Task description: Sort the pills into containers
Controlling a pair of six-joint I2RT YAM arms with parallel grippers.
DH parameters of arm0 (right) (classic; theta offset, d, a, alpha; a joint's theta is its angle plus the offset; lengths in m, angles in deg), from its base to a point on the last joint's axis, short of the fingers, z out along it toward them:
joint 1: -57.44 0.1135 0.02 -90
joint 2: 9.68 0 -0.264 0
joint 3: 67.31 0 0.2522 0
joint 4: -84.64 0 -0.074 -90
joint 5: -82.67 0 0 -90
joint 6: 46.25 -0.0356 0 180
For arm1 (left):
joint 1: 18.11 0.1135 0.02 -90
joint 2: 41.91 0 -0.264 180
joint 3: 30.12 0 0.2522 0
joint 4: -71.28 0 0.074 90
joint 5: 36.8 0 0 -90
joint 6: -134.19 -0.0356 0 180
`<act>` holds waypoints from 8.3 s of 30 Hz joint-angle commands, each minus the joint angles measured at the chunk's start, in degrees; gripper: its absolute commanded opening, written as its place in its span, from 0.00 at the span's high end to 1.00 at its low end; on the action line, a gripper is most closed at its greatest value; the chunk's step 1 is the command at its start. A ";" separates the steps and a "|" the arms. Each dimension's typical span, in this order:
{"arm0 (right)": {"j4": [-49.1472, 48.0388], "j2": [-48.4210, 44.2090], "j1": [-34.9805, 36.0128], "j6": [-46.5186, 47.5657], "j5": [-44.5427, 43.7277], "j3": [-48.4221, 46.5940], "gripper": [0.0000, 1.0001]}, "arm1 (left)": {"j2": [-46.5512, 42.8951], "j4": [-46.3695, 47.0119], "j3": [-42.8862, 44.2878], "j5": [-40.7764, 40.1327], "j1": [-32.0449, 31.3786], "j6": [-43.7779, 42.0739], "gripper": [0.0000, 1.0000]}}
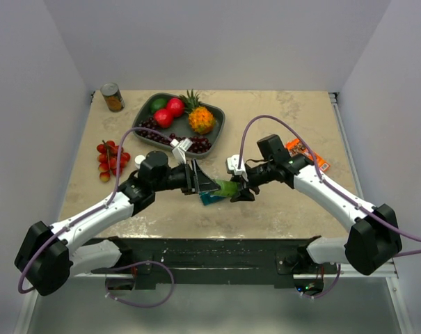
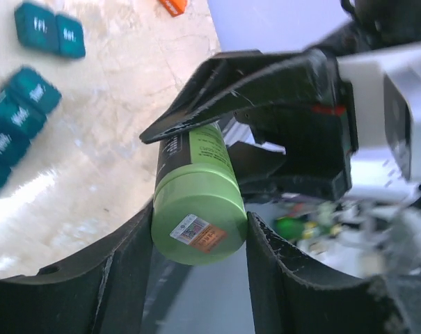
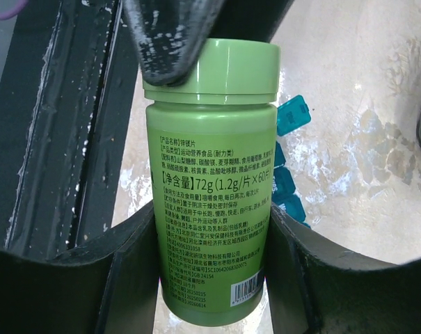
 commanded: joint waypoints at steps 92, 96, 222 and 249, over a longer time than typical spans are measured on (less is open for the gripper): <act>-0.93 -1.70 -0.64 4.62 1.73 2.27 1.00 | -3.65 4.96 -2.08 2.16 -6.54 -71.95 0.27; -0.93 -1.70 -0.64 4.62 1.64 2.27 1.00 | -2.51 5.13 -1.29 2.60 -6.54 -71.68 0.28; -0.40 -2.76 -1.70 5.15 -0.91 2.35 1.00 | -17.10 14.01 -10.60 8.40 4.27 -69.22 0.01; -0.40 -2.93 -1.78 5.41 -0.91 2.44 1.00 | -15.34 14.62 -9.28 6.64 4.36 -66.06 0.01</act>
